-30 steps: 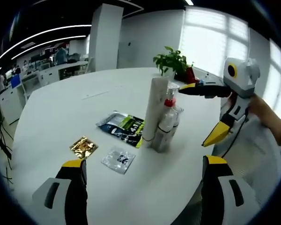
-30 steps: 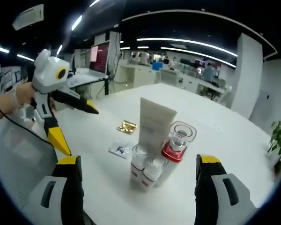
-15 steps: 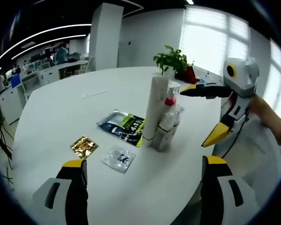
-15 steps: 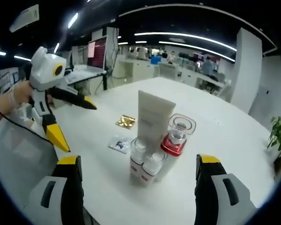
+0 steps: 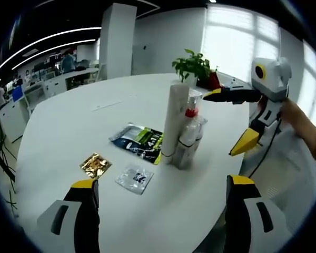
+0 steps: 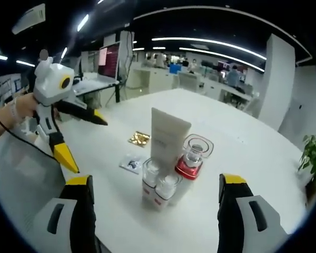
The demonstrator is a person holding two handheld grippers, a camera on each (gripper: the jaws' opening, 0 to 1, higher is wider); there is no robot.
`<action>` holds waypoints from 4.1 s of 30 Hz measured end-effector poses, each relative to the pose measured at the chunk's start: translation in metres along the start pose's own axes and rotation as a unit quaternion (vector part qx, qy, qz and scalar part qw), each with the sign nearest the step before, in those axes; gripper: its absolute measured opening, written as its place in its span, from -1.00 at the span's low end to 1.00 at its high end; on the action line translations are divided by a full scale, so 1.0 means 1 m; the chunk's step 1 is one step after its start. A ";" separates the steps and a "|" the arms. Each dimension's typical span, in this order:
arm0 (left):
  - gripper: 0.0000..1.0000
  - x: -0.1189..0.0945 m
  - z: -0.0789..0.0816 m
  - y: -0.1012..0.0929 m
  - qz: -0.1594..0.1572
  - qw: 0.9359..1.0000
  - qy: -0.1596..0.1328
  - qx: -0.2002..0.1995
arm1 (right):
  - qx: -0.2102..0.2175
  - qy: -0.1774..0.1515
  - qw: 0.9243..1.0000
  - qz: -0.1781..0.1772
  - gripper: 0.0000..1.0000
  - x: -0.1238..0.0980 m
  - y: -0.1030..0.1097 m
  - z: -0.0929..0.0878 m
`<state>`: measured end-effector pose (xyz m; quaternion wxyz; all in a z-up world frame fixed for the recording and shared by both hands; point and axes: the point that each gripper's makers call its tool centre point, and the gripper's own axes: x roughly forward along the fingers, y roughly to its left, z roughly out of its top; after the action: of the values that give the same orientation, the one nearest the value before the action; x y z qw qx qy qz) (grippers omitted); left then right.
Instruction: Arrange the skincare products in the storage area until every visible bottle or jar stands upright without overlapping.
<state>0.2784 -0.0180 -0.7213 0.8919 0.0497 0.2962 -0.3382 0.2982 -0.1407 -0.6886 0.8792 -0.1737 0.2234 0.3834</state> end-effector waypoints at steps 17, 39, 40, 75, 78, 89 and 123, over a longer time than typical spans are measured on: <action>0.92 -0.003 0.002 0.010 0.019 1.000 -0.003 0.007 | -0.059 -0.017 0.996 0.065 0.73 -0.012 -0.003 0.052; 0.89 -0.004 -0.002 0.015 0.025 1.000 0.002 0.003 | -0.079 -0.056 0.990 0.102 0.36 -0.004 -0.047 0.121; 0.89 -0.004 -0.001 0.015 0.026 1.000 0.000 0.001 | -0.079 -0.057 0.990 0.104 0.32 -0.002 -0.049 0.122; 0.79 0.012 -0.021 0.016 0.020 0.999 0.033 -0.025 | 0.013 0.039 0.991 0.128 -0.38 0.105 -0.108 0.023; 0.77 0.014 -0.025 0.018 0.021 0.999 0.039 -0.027 | 0.028 0.054 0.989 0.136 -0.39 0.111 -0.107 0.009; 0.63 0.015 -0.024 0.023 0.020 0.998 0.030 -0.061 | 0.058 0.095 0.981 0.161 -0.52 0.133 -0.101 -0.033; -0.38 0.093 0.001 0.053 -0.034 0.983 0.016 -0.177 | 0.084 0.128 0.972 0.179 -0.69 0.144 -0.096 -0.074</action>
<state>0.3679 -0.0306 -0.7791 0.8695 -0.1139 0.3671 -0.3101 0.4387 -0.1526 -0.8134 0.7717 -0.1043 0.3925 0.4894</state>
